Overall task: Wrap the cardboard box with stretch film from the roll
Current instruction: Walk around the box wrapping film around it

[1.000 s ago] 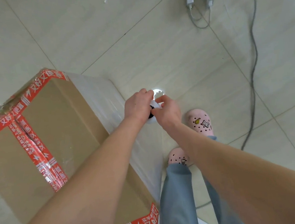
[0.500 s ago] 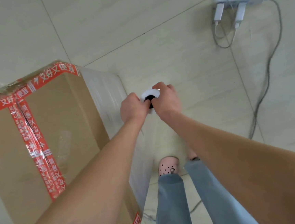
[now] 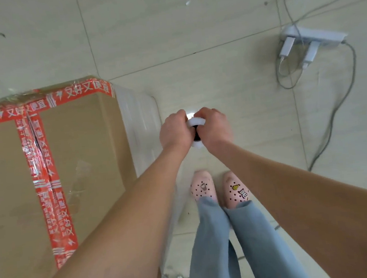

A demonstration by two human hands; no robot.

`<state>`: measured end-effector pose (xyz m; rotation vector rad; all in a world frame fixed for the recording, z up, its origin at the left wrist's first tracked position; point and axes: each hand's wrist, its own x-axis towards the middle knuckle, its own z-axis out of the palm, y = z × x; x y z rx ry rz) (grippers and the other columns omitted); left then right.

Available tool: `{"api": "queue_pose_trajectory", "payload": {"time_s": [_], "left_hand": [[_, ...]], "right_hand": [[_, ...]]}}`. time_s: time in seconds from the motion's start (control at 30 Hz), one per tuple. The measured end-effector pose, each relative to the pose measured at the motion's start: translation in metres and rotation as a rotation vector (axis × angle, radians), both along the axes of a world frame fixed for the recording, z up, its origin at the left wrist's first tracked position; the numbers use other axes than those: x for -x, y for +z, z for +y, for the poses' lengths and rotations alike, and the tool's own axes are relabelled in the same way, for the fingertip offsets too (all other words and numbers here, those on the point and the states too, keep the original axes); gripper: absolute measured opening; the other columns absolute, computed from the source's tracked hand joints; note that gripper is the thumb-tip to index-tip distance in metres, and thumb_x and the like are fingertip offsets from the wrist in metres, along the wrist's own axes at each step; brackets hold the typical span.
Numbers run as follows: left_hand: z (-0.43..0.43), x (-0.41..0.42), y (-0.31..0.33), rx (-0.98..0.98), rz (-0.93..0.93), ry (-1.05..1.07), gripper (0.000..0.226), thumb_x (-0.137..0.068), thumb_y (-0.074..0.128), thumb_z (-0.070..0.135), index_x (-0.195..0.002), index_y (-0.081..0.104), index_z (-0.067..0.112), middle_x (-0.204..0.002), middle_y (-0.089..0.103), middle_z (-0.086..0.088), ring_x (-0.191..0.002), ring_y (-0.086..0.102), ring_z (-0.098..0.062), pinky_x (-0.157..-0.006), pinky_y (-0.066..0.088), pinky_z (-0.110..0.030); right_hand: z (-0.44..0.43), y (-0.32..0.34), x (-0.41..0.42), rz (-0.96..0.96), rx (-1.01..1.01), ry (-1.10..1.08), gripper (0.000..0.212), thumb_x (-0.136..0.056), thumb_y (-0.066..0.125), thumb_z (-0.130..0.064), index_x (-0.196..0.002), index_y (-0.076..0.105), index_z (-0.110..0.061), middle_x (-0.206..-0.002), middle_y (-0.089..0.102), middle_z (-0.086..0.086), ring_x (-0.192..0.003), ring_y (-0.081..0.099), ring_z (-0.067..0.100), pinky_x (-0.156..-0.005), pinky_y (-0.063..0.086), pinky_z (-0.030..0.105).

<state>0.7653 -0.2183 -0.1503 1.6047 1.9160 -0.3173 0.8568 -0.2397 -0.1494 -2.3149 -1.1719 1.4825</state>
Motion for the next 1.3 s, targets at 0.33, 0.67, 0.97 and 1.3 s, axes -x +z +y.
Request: {"api": "queue_pose_trajectory", "payload": {"time_s": [0.33, 0.67, 0.97, 1.3], "left_hand": [[0.031, 0.021, 0.005, -0.001, 0.013, -0.077, 0.025, -0.086, 0.057, 0.014, -0.109, 0.05, 0.009, -0.11, 0.052, -0.008, -0.092, 0.058, -0.029, -0.062, 0.036, -0.034], [0.067, 0.028, 0.0, -0.019, -0.063, -0.147, 0.006, -0.079, 0.05, 0.007, -0.082, 0.048, 0.013, -0.088, 0.057, -0.006, -0.078, 0.055, -0.028, -0.061, 0.041, -0.035], [0.091, 0.05, 0.005, 0.059, -0.036, 0.246, 0.021, -0.083, 0.061, 0.02, -0.098, 0.052, 0.011, -0.097, 0.058, -0.005, -0.088, 0.058, -0.026, -0.062, 0.037, -0.031], [0.113, 0.046, 0.002, -0.021, -0.024, -0.301, 0.011, -0.088, 0.049, 0.011, -0.099, 0.052, 0.01, -0.099, 0.054, -0.007, -0.079, 0.055, -0.028, -0.058, 0.036, -0.034]], "right_hand": [[0.033, -0.003, 0.022, -0.111, -0.044, 0.087, 0.035, -0.084, 0.052, -0.008, -0.115, 0.054, -0.024, -0.116, 0.052, 0.001, -0.103, 0.053, 0.025, -0.068, 0.036, 0.029], [0.058, -0.003, 0.028, -0.105, -0.114, 0.095, 0.031, -0.084, 0.049, -0.007, -0.108, 0.06, -0.022, -0.109, 0.057, 0.001, -0.104, 0.052, 0.024, -0.075, 0.045, 0.033], [0.092, -0.004, 0.049, -0.076, -0.043, 0.006, 0.036, -0.083, 0.051, -0.005, -0.113, 0.053, -0.024, -0.116, 0.052, 0.0, -0.104, 0.053, 0.025, -0.069, 0.04, 0.03], [0.105, -0.006, 0.047, -0.121, -0.045, 0.109, 0.031, -0.083, 0.054, -0.006, -0.108, 0.057, -0.023, -0.111, 0.055, 0.0, -0.097, 0.055, 0.025, -0.066, 0.034, 0.028]]}}
